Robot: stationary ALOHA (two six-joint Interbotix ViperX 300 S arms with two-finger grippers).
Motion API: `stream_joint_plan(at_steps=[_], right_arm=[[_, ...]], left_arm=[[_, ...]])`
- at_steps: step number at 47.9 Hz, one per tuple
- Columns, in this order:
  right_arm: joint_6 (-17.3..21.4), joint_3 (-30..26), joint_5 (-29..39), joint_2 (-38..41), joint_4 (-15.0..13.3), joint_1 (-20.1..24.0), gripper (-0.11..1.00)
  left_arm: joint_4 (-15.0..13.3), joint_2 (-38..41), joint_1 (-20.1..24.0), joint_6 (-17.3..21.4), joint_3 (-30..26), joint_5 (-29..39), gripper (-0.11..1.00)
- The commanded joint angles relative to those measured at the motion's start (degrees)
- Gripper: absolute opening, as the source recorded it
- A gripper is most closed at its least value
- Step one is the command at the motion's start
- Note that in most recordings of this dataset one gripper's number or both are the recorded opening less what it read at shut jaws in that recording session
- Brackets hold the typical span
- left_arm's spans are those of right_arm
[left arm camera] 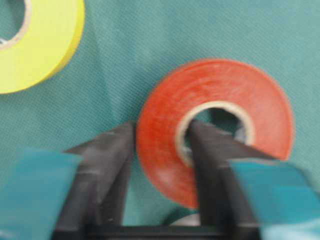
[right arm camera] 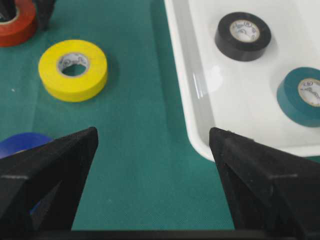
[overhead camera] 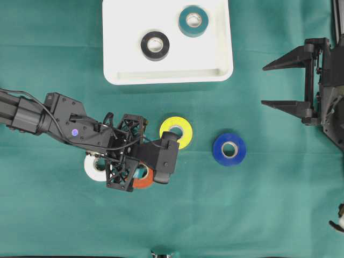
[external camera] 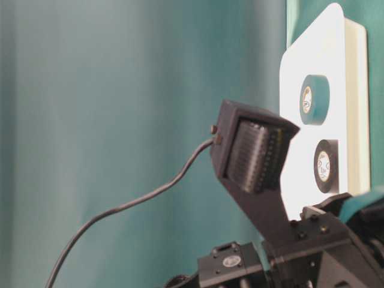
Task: Pick up the tape from a random location and place it into the white case.
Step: 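Lower the left gripper into the orange-red roll's hole and grip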
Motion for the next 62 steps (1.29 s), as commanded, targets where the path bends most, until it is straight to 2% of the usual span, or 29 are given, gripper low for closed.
stream_joint_plan(at_steps=[1, 3, 40, 62], right_arm=[[0.0, -1.41, -0.44, 0.35, -0.09, -0.09, 0.9], [0.0, -1.49, -0.44, 0.35, -0.18, -0.09, 0.9], [0.09, -1.49, -0.26, 0.35, -0.09, -0.09, 0.9], [0.0, -1.67, -0.26, 0.26, -0.18, -0.09, 0.9]], left_arm=[[0.18, -0.97, 0.09, 0.0, -0.35, 0.09, 0.28], [0.18, -0.97, 0.09, 0.0, -0.44, 0.18, 0.22], [0.18, -1.67, 0.09, -0.09, -0.62, 0.7, 0.22], [0.18, -12.3, 0.09, -0.09, -3.16, 9.32, 0.22]])
